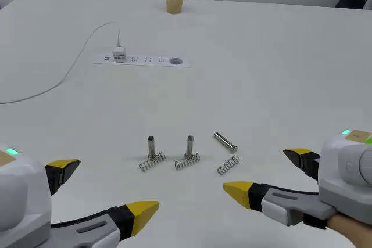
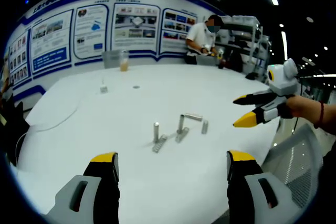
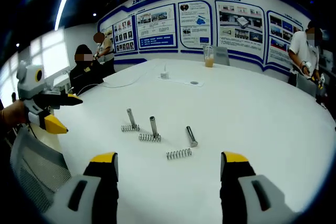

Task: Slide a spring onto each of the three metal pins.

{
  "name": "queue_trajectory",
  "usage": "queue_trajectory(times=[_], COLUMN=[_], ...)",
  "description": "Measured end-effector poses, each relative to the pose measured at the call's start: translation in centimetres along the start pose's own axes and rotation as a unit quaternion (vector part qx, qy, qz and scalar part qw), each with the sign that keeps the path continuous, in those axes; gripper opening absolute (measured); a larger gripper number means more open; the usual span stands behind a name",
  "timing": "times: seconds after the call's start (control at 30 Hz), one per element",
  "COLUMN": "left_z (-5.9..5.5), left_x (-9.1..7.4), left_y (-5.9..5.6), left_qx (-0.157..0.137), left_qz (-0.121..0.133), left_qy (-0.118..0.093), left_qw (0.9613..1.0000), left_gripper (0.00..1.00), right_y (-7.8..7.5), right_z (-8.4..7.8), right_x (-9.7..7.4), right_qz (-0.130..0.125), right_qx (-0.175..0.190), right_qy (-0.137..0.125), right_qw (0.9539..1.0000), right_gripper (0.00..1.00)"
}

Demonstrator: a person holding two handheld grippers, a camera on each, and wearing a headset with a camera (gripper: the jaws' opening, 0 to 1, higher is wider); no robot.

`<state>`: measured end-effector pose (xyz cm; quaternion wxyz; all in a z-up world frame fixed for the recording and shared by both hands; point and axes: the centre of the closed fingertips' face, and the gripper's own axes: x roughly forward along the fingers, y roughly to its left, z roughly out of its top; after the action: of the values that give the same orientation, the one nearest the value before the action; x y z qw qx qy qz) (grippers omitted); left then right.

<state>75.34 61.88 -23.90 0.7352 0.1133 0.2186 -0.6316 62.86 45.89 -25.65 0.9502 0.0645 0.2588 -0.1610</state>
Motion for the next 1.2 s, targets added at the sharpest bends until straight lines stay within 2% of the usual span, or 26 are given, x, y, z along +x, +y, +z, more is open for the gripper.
queue_trajectory(times=[0.5, 1.2], left_z=[-0.1, 0.1], left_x=[0.6, 0.9], left_y=[-0.4, -0.4], left_qx=[-0.001, 0.003], left_qz=[-0.005, -0.005], left_qy=[-0.002, -0.014], left_qw=[1.0, 0.9999], left_gripper=[0.85, 0.82], right_y=[-1.5, -3.3], right_z=[1.1, 1.9], right_x=[2.8, 6.5], right_qz=[0.005, 0.01], right_qx=[0.007, -0.01], right_qy=[0.015, 0.019], right_qw=[0.9998, 0.9997], right_gripper=[0.74, 0.53])
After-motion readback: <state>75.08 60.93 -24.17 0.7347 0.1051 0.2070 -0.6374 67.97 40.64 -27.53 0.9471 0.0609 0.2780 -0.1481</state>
